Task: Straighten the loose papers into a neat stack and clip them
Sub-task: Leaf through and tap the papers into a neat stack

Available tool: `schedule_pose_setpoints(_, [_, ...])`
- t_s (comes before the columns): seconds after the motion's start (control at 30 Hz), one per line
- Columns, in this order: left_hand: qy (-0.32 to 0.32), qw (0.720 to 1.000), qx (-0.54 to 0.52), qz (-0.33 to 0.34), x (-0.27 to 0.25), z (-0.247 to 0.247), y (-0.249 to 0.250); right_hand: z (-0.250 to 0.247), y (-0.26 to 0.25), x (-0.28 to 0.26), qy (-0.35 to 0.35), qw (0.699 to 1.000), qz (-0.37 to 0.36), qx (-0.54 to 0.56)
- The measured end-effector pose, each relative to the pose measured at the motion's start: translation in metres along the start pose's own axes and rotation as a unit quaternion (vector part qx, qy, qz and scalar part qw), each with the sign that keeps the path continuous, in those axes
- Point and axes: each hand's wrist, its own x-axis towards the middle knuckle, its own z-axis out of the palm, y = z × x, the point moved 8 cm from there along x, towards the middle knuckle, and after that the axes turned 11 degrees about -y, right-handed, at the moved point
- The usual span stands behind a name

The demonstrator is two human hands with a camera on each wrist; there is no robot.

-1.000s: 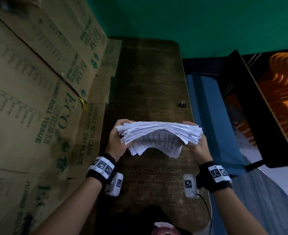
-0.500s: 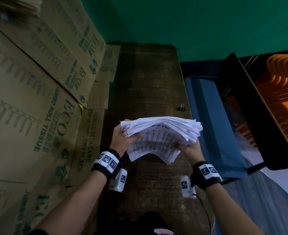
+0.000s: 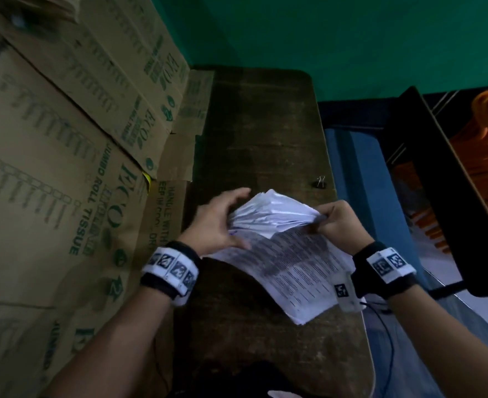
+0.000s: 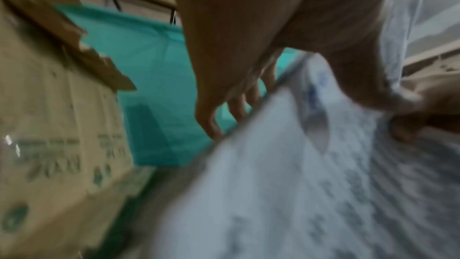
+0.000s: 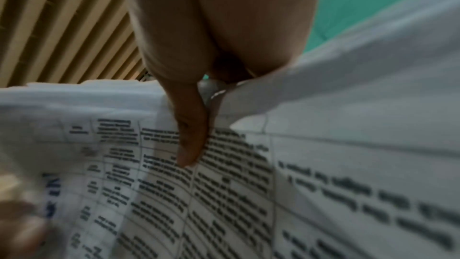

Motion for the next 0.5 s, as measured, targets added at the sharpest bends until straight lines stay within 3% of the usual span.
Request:
schedule_pose_setpoints(0.07, [-0.028,0.995,-0.094,0.009,0.008,0.021,-0.001,0.009,-0.006,0.006,-0.033,0.999,0.007,-0.035])
schedule_pose_setpoints(0.2, [0.044,0.991,-0.123,-0.021,0.005,0.022,-0.037,0.014,0.022,-0.004,-0.083,0.985,0.079,-0.126])
schedule_pose_setpoints(0.3, [0.073,0.978,-0.18,-0.075,-0.005,0.013,-0.074,-0.01,0.079,-0.035,-0.084,0.919,0.225,-0.313])
schedule_pose_setpoints(0.33, [0.078,0.972,-0.202,-0.094,-0.009,0.01,-0.083,-0.022,0.093,-0.046,-0.062,0.918,0.253,-0.298])
schedule_pose_setpoints(0.37, [0.084,0.966,-0.22,-0.106,-0.013,0.007,-0.092,-0.029,0.105,-0.055,-0.027,0.943,0.245,-0.225])
schedule_pose_setpoints(0.43, [0.114,0.953,-0.246,-0.133,-0.018,0.002,-0.108,-0.028,0.119,-0.071,0.043,0.982,0.183,0.014])
schedule_pose_setpoints(0.5, [0.139,0.933,-0.296,-0.151,-0.021,0.004,-0.115,-0.007,0.135,-0.078,0.063,0.968,0.157,0.187])
